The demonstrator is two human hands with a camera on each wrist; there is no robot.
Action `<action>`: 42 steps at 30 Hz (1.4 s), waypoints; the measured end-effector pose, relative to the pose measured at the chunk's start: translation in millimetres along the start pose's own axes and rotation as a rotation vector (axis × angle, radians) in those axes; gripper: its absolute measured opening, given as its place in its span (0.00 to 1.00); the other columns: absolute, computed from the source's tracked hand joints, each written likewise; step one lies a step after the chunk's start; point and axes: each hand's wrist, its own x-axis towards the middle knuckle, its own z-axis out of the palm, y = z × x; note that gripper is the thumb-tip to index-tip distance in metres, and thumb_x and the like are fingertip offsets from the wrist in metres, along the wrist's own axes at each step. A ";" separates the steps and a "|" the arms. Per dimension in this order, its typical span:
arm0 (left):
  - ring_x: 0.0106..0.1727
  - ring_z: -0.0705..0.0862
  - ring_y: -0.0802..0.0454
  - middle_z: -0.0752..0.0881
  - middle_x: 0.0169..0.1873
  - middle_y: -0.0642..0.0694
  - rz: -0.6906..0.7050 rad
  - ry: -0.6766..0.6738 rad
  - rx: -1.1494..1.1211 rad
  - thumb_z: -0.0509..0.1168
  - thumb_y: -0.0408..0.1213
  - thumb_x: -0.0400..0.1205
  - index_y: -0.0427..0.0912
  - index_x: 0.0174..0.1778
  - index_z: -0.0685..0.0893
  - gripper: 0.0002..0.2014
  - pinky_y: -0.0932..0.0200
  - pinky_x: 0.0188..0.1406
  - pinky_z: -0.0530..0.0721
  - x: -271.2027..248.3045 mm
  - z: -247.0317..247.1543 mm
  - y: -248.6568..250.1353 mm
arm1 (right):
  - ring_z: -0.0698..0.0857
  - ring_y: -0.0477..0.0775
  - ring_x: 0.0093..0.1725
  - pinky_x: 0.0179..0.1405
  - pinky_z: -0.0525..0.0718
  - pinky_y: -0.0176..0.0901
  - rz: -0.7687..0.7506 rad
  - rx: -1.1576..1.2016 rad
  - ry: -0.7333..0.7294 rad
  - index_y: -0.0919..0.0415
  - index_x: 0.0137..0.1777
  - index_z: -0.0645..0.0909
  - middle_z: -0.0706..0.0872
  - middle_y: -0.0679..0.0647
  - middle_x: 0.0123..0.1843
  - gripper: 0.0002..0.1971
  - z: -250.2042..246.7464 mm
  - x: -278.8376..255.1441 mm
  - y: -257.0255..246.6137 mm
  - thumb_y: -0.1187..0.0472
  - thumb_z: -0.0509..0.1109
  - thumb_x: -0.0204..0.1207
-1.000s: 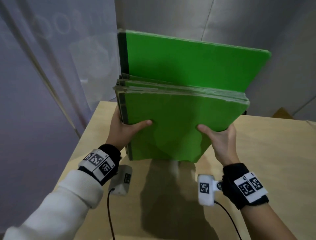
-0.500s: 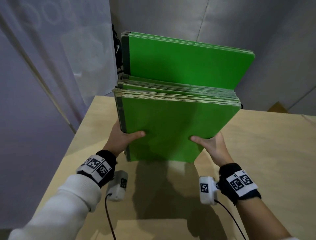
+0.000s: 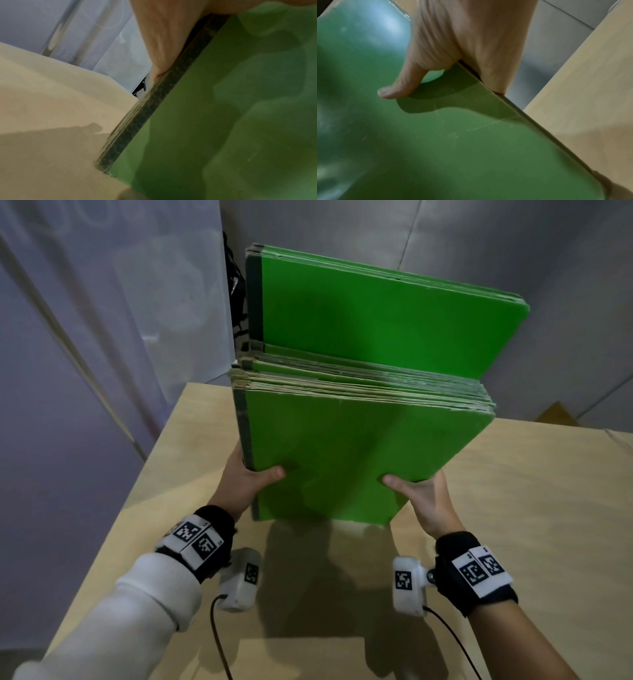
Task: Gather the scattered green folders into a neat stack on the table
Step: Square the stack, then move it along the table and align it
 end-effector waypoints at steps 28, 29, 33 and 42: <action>0.52 0.84 0.69 0.84 0.52 0.62 -0.105 0.034 0.095 0.76 0.27 0.68 0.53 0.63 0.76 0.31 0.73 0.43 0.86 11.3 1.6 -31.0 | 0.84 0.58 0.63 0.56 0.86 0.36 0.094 0.039 0.016 0.67 0.72 0.69 0.84 0.62 0.65 0.43 11.3 8.3 39.7 0.71 0.83 0.55; 0.52 0.83 0.68 0.84 0.53 0.62 -0.105 0.042 0.100 0.77 0.27 0.68 0.51 0.65 0.76 0.31 0.74 0.43 0.85 12.2 2.2 -33.5 | 0.85 0.58 0.63 0.58 0.86 0.40 0.093 0.039 0.022 0.66 0.71 0.70 0.84 0.62 0.65 0.45 12.1 9.5 39.7 0.66 0.84 0.51; 0.49 0.85 0.70 0.84 0.52 0.60 -0.091 0.080 0.114 0.77 0.26 0.66 0.49 0.62 0.78 0.30 0.72 0.43 0.86 22.6 3.4 -34.1 | 0.86 0.55 0.60 0.60 0.85 0.45 0.090 0.047 0.065 0.68 0.70 0.71 0.85 0.61 0.64 0.44 12.7 15.3 39.1 0.65 0.85 0.51; 0.55 0.88 0.46 0.90 0.51 0.49 -0.229 0.188 0.225 0.84 0.59 0.48 0.48 0.60 0.82 0.44 0.44 0.57 0.87 36.1 -5.7 -12.0 | 0.88 0.41 0.50 0.48 0.86 0.30 -0.012 -0.070 0.053 0.56 0.59 0.77 0.87 0.48 0.52 0.28 18.5 10.2 14.1 0.70 0.81 0.60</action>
